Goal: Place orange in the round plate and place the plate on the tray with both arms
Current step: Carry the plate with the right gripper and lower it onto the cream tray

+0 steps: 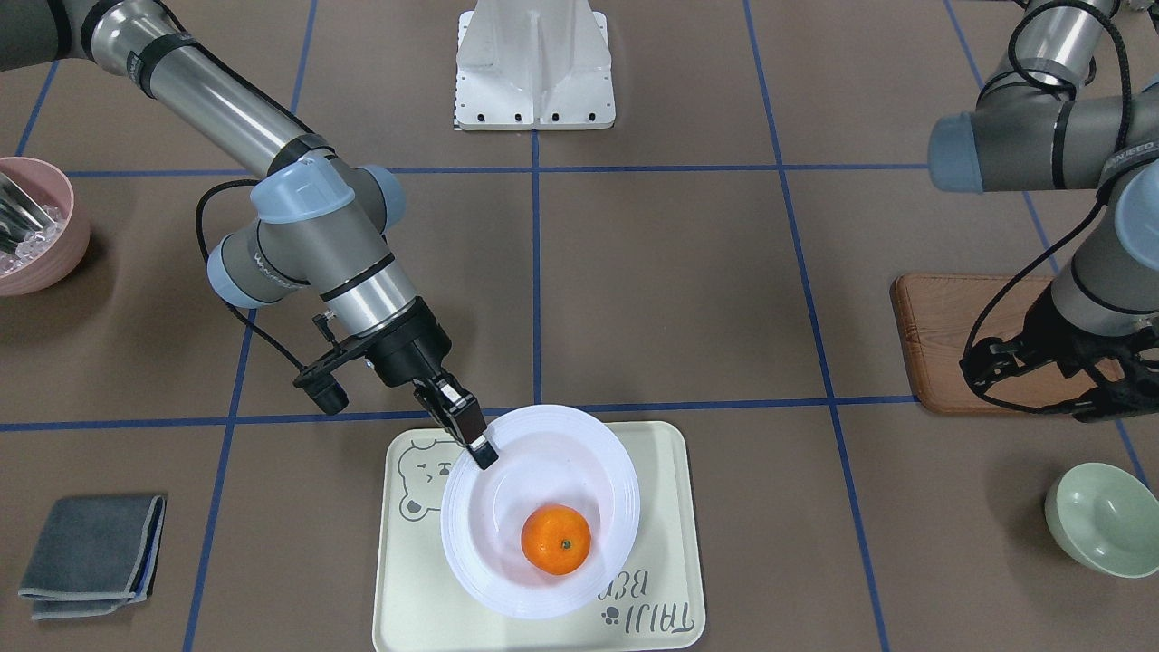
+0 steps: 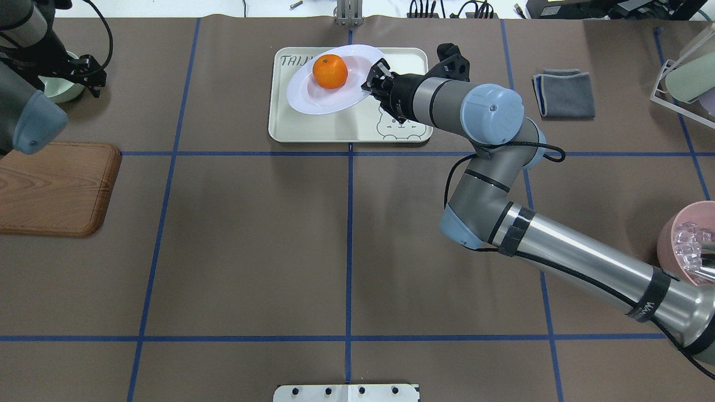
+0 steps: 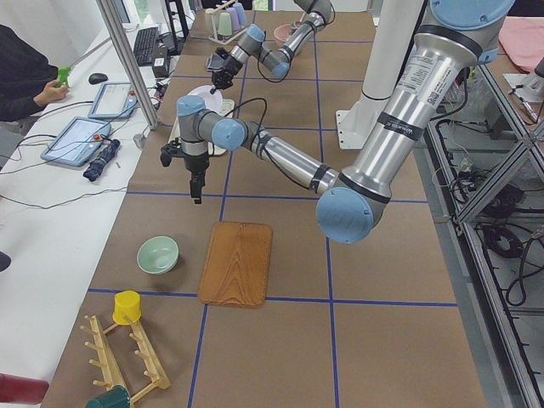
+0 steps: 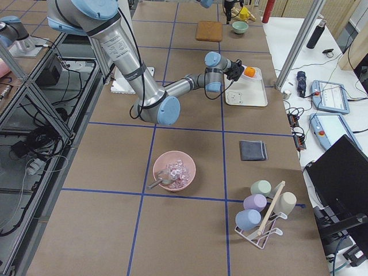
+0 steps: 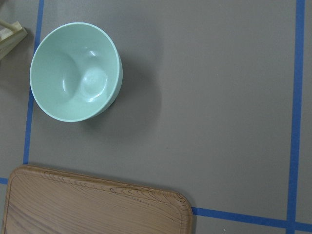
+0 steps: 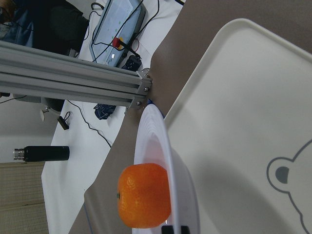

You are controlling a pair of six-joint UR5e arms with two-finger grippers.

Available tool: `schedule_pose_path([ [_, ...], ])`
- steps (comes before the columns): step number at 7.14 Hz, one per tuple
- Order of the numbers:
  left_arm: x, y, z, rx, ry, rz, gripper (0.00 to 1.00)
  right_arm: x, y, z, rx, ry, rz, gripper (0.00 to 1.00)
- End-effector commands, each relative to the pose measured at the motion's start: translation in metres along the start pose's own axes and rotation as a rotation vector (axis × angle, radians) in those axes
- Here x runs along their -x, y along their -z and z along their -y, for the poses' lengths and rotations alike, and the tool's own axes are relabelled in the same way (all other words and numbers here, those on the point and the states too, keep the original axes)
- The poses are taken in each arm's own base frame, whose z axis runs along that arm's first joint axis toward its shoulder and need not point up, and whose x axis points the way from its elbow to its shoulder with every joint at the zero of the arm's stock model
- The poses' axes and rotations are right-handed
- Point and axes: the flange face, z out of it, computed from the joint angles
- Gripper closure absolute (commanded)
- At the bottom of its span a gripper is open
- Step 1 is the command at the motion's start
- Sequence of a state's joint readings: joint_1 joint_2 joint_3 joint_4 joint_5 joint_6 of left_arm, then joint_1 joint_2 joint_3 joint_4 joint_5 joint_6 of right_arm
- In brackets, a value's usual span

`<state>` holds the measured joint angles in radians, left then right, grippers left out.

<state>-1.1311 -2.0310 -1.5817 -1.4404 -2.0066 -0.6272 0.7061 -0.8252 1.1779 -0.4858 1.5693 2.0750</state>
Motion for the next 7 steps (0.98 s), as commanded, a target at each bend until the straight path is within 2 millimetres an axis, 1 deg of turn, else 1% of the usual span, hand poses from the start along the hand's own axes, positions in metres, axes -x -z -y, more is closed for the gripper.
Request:
schedule_pose_path([
  [1, 0.009, 0.005, 0.005, -0.029, 0.006, 0.027, 0.02, 0.005, -0.029, 0.0, -0.03, -0.008, -0.033, 1.0],
  [2, 0.01, 0.008, 0.006, -0.033, 0.01, 0.025, 0.02, 0.017, -0.043, -0.006, -0.034, -0.008, -0.039, 1.0],
  [3, 0.011, 0.008, 0.006, -0.033, 0.013, 0.025, 0.02, 0.019, -0.055, -0.007, -0.041, -0.008, -0.056, 1.0],
  [4, 0.011, 0.008, 0.006, -0.032, 0.014, 0.026, 0.02, 0.016, -0.058, -0.007, -0.044, -0.008, -0.064, 1.0],
  [7, 0.011, 0.008, 0.006, -0.033, 0.013, 0.025, 0.02, 0.012, -0.06, -0.008, -0.044, -0.003, -0.071, 1.0],
])
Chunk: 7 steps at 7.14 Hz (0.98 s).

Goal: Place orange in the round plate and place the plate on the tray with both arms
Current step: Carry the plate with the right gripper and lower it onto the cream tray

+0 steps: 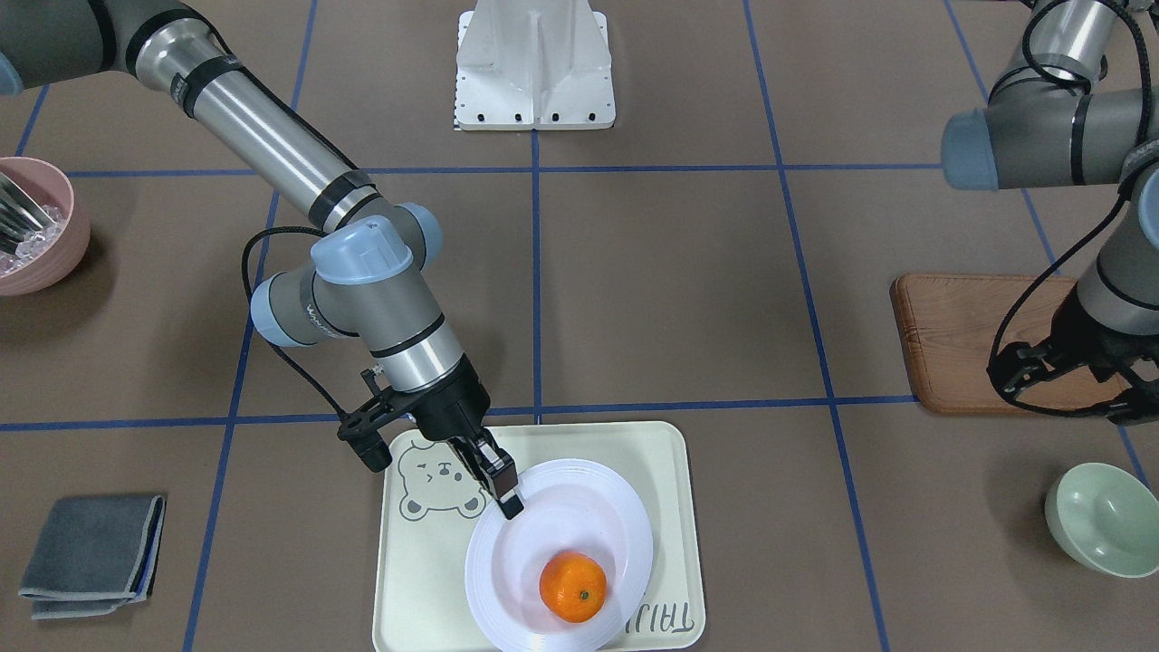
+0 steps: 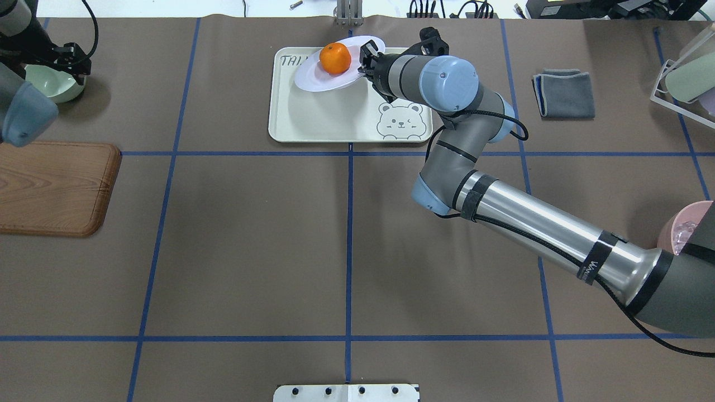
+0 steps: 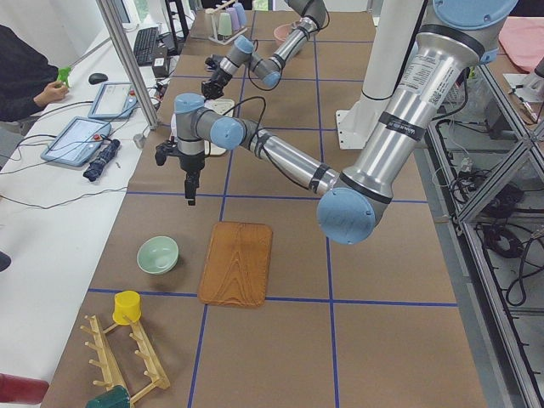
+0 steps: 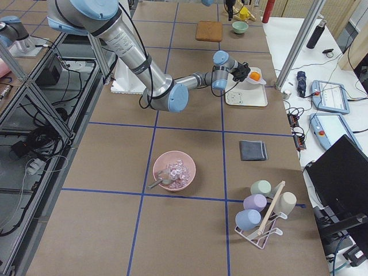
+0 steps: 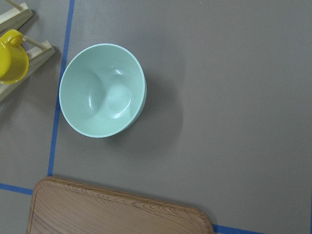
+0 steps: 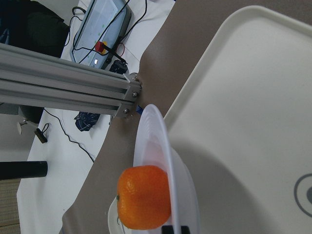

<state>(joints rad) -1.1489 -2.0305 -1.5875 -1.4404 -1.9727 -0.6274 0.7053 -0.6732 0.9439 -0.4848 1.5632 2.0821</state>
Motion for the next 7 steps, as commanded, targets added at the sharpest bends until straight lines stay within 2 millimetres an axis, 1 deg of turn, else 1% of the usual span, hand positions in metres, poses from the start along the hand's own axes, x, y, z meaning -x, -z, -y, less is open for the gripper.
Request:
schedule_pose_path([
  [1, 0.0, 0.0, 0.0, -0.001, 0.0, 0.0, 0.02, -0.003, -0.001, -0.004, 0.004, 0.005, -0.005, 0.77],
  [2, -0.001, 0.0, 0.0, -0.001, 0.0, 0.001, 0.02, -0.006, -0.002, -0.006, 0.008, 0.009, -0.009, 0.57],
  [3, 0.0, 0.0, 0.0, -0.001, 0.001, 0.001, 0.02, -0.008, -0.002, -0.007, 0.012, 0.014, -0.016, 0.01],
  [4, 0.001, -0.001, 0.001, -0.012, 0.001, 0.019, 0.02, -0.018, -0.001, -0.003, 0.021, 0.087, -0.032, 0.0],
  [5, 0.001, 0.0, 0.002, -0.018, 0.002, 0.024, 0.02, -0.041, 0.006, 0.004, 0.045, 0.223, -0.093, 0.0],
  [6, 0.002, 0.0, 0.002, -0.019, 0.003, 0.024, 0.02, -0.044, 0.016, 0.005, 0.057, 0.339, -0.209, 0.0],
  [7, 0.003, 0.0, 0.002, -0.017, 0.0, 0.025, 0.02, -0.04, 0.028, 0.002, 0.069, 0.441, -0.354, 0.0],
])
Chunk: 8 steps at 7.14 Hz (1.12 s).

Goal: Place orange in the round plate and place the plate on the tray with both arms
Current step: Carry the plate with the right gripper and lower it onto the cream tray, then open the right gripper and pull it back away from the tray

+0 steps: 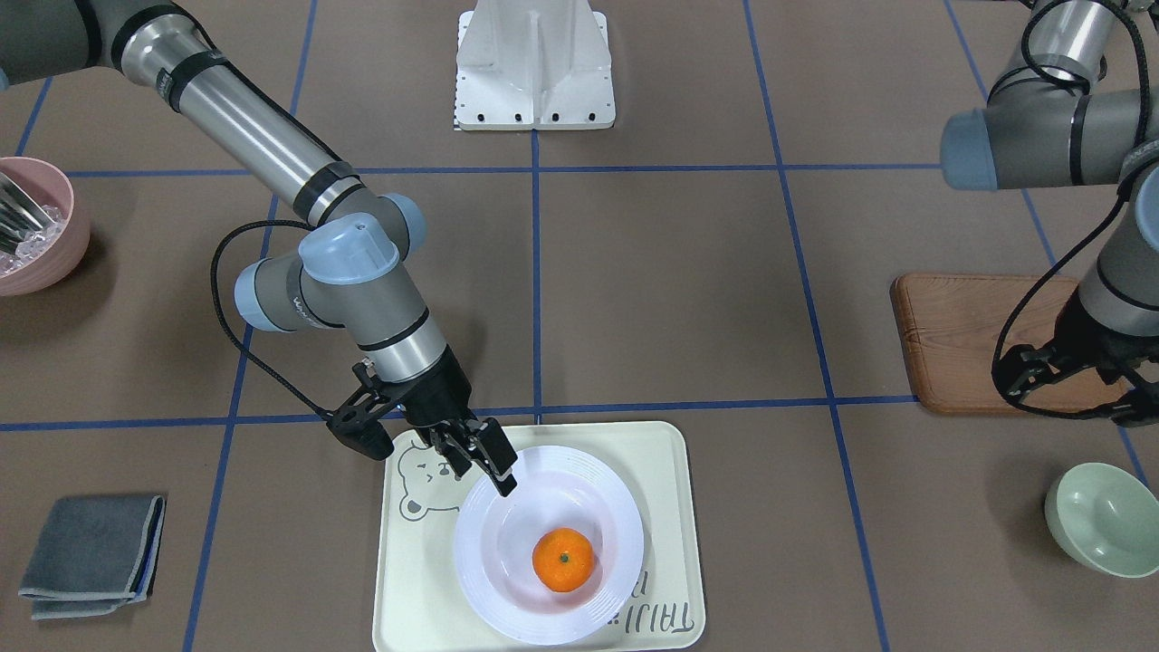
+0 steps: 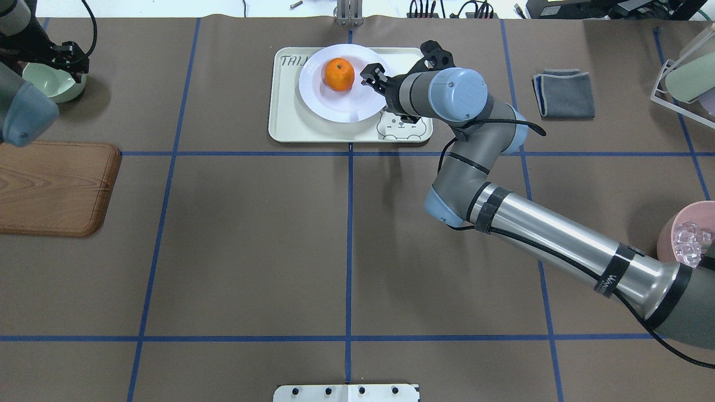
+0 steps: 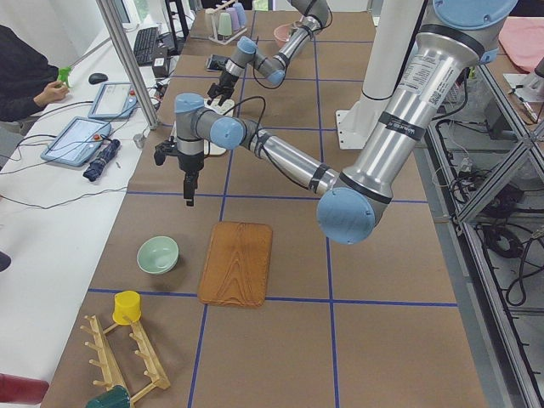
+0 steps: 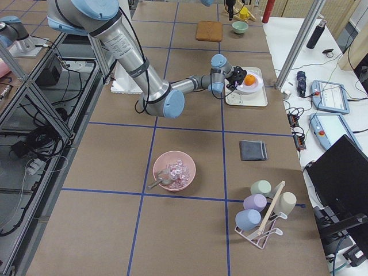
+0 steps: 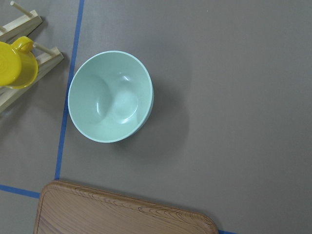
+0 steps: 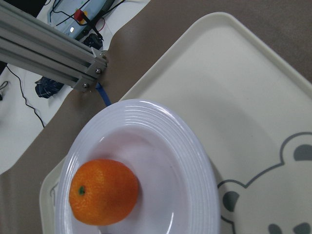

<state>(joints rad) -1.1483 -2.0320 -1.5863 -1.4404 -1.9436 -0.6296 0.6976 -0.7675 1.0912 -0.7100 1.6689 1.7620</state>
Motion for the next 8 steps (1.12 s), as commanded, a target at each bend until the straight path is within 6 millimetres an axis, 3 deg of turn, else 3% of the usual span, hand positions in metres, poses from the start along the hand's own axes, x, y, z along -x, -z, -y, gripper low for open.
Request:
schedule_pose_path([
  [1, 0.001, 0.0, 0.0, 0.0, -0.001, 0.002, 0.02, -0.006, 0.034, 0.007, 0.075, 0.2, -0.246, 0.0],
  [2, 0.001, -0.001, 0.0, 0.001, -0.005, 0.003, 0.02, -0.015, 0.058, 0.035, 0.17, 0.239, -0.308, 0.0],
  [4, 0.011, -0.002, 0.001, -0.006, 0.001, -0.002, 0.02, -0.085, 0.109, 0.103, 0.271, 0.411, -0.403, 0.0],
  [5, 0.017, 0.003, 0.005, -0.027, 0.002, -0.019, 0.02, -0.11, 0.127, 0.134, 0.286, 0.493, -0.445, 0.0],
  [6, 0.034, 0.001, 0.004, -0.027, -0.023, -0.012, 0.02, -0.125, 0.149, 0.162, 0.298, 0.539, -0.494, 0.0],
  [8, 0.112, 0.004, 0.015, 0.019, -0.115, -0.075, 0.02, -0.149, 0.217, 0.225, 0.399, 0.718, -0.624, 0.0],
])
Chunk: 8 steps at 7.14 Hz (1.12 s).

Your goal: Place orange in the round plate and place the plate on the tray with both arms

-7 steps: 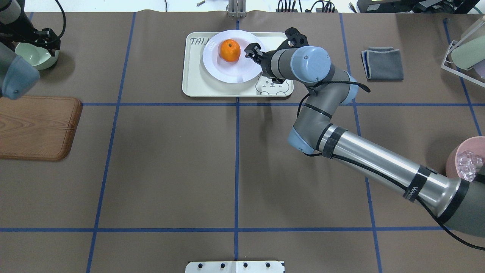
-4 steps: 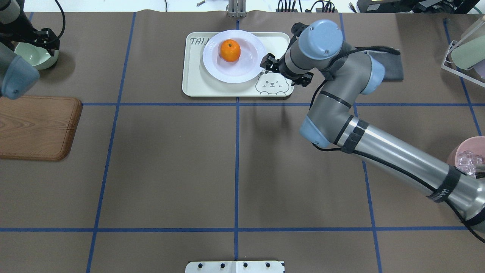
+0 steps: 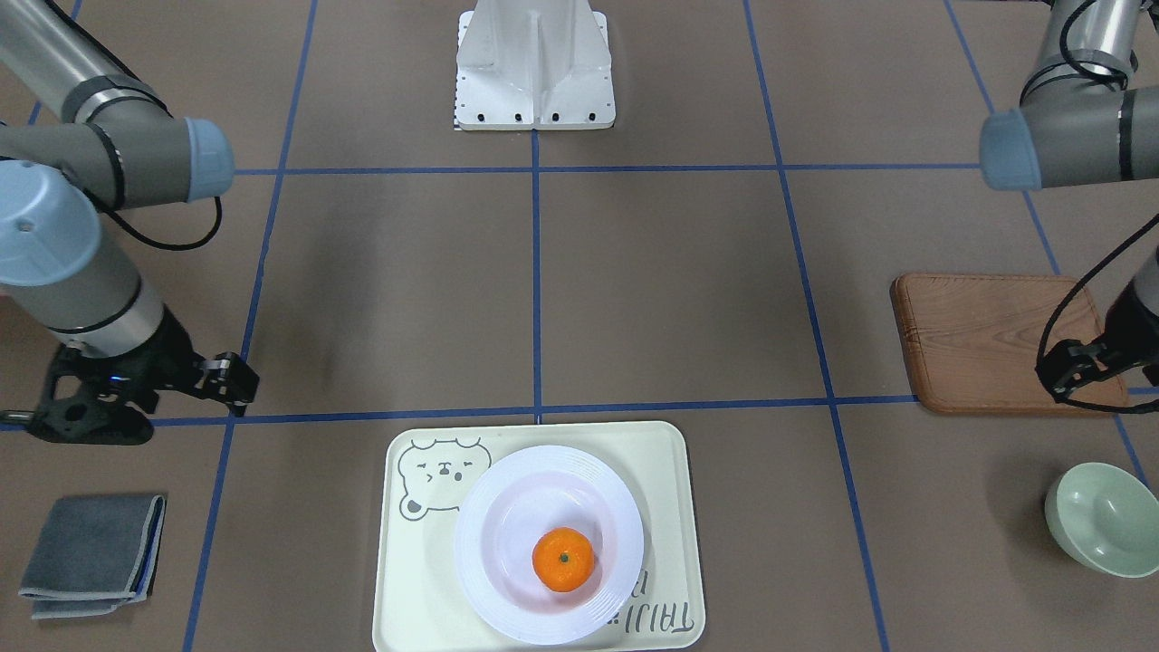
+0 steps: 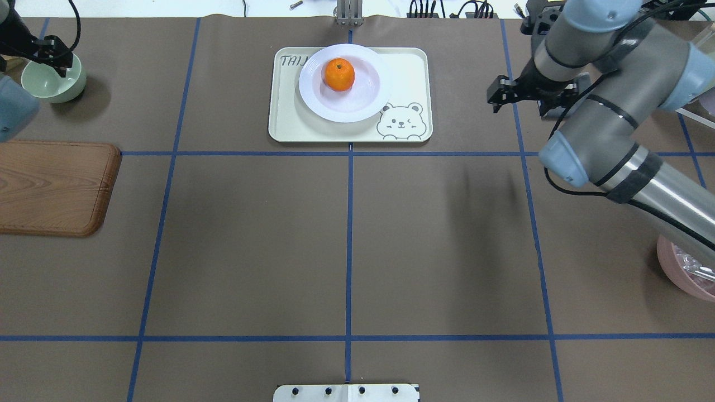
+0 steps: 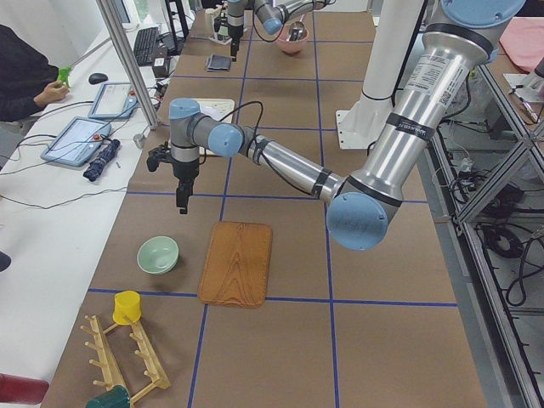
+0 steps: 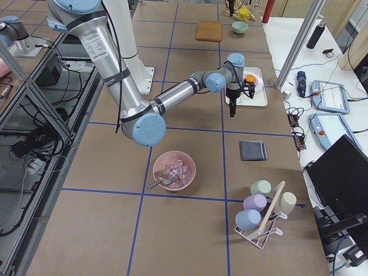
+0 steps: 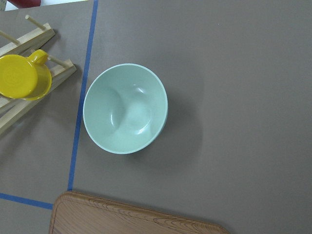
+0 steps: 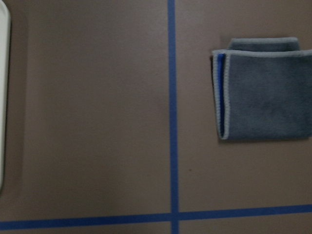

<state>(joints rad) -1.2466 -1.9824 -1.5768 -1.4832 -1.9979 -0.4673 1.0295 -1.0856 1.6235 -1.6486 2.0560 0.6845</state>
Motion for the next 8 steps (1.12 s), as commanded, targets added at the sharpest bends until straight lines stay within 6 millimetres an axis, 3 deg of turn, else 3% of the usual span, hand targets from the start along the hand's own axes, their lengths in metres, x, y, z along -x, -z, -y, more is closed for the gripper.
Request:
schedule_pose_path([
  [1, 0.092, 0.006, -0.003, 0.042, -0.06, -0.077, 0.02, -0.09, 0.048, 0.008, 0.111, 0.181, -0.106, 0.0],
  [2, 0.137, -0.009, -0.013, 0.071, -0.103, -0.098, 0.02, -0.141, 0.049, 0.004, 0.133, 0.184, -0.079, 0.0],
  [3, 0.16, -0.025, -0.03, 0.101, -0.145, -0.136, 0.02, -0.197, 0.04, -0.012, 0.167, 0.193, -0.016, 0.0],
  [4, 0.182, -0.051, -0.063, 0.109, -0.152, -0.151, 0.02, -0.261, 0.03, -0.036, 0.171, 0.217, 0.026, 0.0],
  [5, 0.203, -0.074, -0.097, 0.036, -0.199, -0.16, 0.02, -0.296, 0.025, -0.049, 0.143, 0.186, 0.057, 0.0],
  [6, 0.226, -0.104, -0.12, -0.015, -0.219, -0.161, 0.02, -0.318, 0.005, -0.067, 0.154, 0.161, 0.049, 0.0],
  [7, 0.246, -0.122, -0.121, 0.012, -0.184, -0.153, 0.02, -0.324, 0.003, -0.065, 0.122, 0.179, 0.073, 0.0],
  [8, 0.249, -0.122, -0.122, 0.016, -0.176, -0.155, 0.02, -0.342, -0.004, -0.079, 0.125, 0.166, 0.074, 0.0],
])
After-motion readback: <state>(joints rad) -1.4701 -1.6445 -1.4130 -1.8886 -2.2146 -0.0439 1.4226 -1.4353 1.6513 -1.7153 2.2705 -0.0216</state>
